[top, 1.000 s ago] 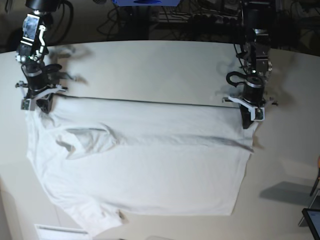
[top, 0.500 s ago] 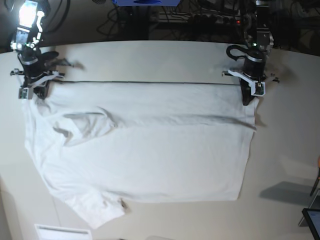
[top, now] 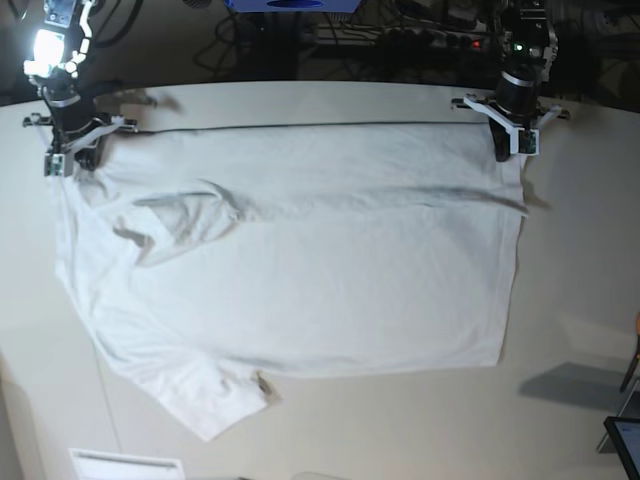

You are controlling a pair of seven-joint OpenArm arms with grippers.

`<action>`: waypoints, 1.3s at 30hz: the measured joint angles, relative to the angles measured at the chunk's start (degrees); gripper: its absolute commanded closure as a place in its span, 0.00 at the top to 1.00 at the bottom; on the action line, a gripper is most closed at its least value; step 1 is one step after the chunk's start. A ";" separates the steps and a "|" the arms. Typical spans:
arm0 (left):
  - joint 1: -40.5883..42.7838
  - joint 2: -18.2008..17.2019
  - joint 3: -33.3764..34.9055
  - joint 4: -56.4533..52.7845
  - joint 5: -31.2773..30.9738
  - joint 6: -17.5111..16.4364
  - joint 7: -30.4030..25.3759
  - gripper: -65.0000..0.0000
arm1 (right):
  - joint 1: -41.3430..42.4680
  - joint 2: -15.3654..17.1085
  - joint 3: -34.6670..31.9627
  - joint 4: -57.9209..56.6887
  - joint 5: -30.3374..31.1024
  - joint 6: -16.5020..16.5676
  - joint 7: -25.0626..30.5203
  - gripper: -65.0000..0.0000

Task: Fold the T-shirt properly
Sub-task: 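Drag the held edge with both grippers toward the robot base, then open both grippers and release the shirt edge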

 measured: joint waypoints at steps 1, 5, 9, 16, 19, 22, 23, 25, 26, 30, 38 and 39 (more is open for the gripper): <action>0.52 -0.04 -0.04 0.59 0.02 0.02 0.70 0.00 | -0.61 -0.13 0.00 0.20 0.07 0.02 0.15 0.00; 1.81 -0.07 -0.04 1.68 0.17 0.04 1.75 0.00 | -2.23 -0.44 0.00 0.42 0.48 -1.20 1.44 0.00; 2.60 -0.07 -0.04 1.88 0.15 0.04 1.51 0.00 | -4.11 -0.50 0.00 2.62 0.28 -1.79 0.11 0.00; 2.80 -0.31 -0.57 1.79 0.13 0.00 1.25 0.00 | -6.78 -0.76 0.02 5.51 -0.17 -1.92 -1.51 0.00; 3.58 -0.26 -1.88 2.01 -0.04 -0.22 1.36 0.00 | -7.13 -0.94 0.24 5.77 -0.22 -1.92 -1.55 0.00; 4.20 -0.20 -2.86 2.95 -0.02 -0.22 2.60 0.00 | -7.13 -2.23 0.26 6.49 -0.24 -1.92 -1.75 0.00; 4.22 -0.24 -2.97 3.19 0.00 -0.17 2.69 0.00 | -7.13 -2.32 0.26 6.49 -0.20 -1.75 -1.81 0.00; 4.57 -0.39 -3.28 3.61 0.17 -0.13 2.78 0.00 | -7.13 -2.29 0.26 6.64 -0.26 -1.88 -2.03 0.00; 4.70 -0.42 -3.32 3.69 0.20 -0.13 2.84 0.00 | -7.13 -2.29 0.28 6.91 -0.37 -1.95 -2.01 0.00; 4.37 -0.20 -3.28 4.02 0.15 -0.20 3.28 0.00 | -6.95 -2.23 0.35 8.33 -0.42 -1.95 -2.21 0.00; 2.03 0.07 -4.79 12.26 0.17 -0.11 3.32 0.00 | -4.63 -2.19 0.35 12.57 -0.42 -1.92 -2.27 0.00; 1.88 0.04 -4.87 13.42 0.37 0.07 3.72 0.00 | -3.56 -2.12 0.35 12.57 -0.42 -1.92 -2.45 0.00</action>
